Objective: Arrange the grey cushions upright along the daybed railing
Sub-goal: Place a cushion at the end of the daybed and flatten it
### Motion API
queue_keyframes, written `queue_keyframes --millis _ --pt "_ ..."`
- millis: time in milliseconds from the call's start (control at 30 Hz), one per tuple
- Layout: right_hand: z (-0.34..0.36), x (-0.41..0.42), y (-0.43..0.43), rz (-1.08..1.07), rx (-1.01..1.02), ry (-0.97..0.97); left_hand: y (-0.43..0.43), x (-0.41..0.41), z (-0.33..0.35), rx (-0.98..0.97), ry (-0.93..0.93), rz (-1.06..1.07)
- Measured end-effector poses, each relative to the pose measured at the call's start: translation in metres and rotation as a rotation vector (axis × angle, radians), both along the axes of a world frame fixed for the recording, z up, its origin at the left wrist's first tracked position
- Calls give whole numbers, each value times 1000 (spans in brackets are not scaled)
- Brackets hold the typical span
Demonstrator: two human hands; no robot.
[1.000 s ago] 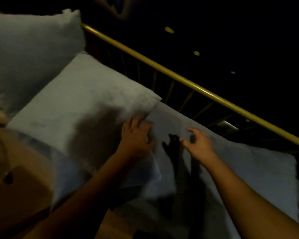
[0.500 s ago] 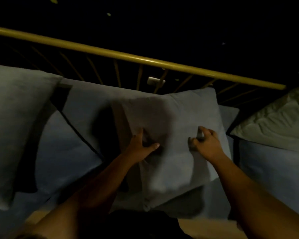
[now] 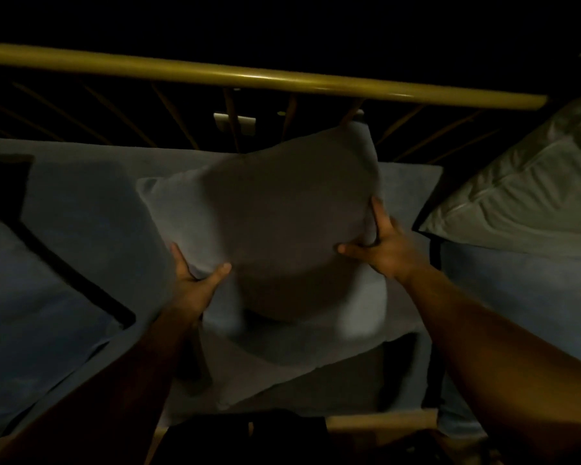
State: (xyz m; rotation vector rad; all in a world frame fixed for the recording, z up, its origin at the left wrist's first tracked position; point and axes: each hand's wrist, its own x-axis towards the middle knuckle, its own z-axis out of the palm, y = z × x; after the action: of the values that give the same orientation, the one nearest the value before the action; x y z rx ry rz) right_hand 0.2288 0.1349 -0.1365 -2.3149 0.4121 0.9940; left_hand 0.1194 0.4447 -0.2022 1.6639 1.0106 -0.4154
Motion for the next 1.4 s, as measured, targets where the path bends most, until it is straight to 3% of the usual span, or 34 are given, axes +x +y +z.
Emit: queue_keyframes --millis 200,367,600,833,933,1033,1133,1267,1400 --pt "11 -25 11 119 -71 -13 1 -9 22 -13 -125 17" --pt "34 -78 36 18 -43 -1 26 -24 59 5 -188 -68" --pt "38 -170 124 -96 156 34 119 -65 89 116 -77 -176" --pt "19 -204 180 -63 5 110 147 -103 71 83 98 -161" --pt "19 -212 185 -33 -52 90 155 -99 71 230 118 -294" --pt "26 -219 201 3 -109 8 161 -98 70 554 -67 -736" --pt "30 -216 223 184 -144 -162 154 -97 69 529 69 -965" --pt "43 -203 246 203 -158 35 155 -87 81 456 106 -915" --pt "74 -182 262 406 -178 -153 166 -81 115 358 -31 -712"
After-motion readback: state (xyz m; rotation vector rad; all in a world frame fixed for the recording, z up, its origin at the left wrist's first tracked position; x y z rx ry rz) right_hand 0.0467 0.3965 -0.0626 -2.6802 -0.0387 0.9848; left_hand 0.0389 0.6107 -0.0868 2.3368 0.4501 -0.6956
